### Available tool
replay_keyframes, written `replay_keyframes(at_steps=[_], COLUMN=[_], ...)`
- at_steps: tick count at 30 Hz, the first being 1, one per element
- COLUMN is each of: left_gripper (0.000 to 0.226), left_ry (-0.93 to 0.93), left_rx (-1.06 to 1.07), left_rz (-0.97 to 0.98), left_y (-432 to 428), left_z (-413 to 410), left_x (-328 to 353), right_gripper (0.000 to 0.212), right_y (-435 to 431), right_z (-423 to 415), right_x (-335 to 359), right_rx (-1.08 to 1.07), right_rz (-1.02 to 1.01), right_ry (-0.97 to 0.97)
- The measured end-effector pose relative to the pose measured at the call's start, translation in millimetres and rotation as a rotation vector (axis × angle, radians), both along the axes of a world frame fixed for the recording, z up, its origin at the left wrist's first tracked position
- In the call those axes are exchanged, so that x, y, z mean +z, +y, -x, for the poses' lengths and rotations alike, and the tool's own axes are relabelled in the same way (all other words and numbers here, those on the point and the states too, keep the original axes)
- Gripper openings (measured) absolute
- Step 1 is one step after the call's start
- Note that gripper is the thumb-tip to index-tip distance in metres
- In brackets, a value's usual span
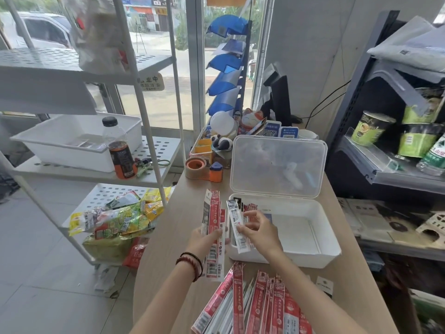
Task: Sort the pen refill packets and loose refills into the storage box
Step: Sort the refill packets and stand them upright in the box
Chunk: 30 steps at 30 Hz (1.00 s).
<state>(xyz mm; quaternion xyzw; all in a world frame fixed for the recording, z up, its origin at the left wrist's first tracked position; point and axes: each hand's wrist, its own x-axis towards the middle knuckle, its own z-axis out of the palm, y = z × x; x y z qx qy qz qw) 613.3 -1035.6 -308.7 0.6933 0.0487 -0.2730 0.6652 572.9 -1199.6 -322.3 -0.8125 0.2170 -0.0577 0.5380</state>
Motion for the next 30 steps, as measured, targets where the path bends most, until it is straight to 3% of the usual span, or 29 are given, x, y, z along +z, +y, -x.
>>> replay_keyframes(at_steps=[8, 16, 23, 27, 30], left_gripper=[0.023, 0.008, 0.017, 0.021, 0.021], left_ry=[0.084, 0.037, 0.042, 0.022, 0.011], left_rx=[0.009, -0.012, 0.022, 0.016, 0.018], left_rz=[0.067, 0.031, 0.041, 0.025, 0.029], left_y=[10, 12, 10, 10, 9], left_z=[2, -13, -20, -23, -25], left_x=[-14, -14, -23, -29, -31], right_gripper=[0.022, 0.016, 0.024, 0.029, 0.026], right_y=[-3, 2, 12, 10, 12], right_z=[-3, -15, -16, -17, -14], right_x=[-3, -16, -21, -19, -14], right_rx=[-0.121, -0.176, -0.109, -0.110, -0.137], right_rz=[-0.033, 0.118, 0.440, 0.436, 0.381], right_ry=[-0.004, 0.073, 0.073, 0.109, -0.023])
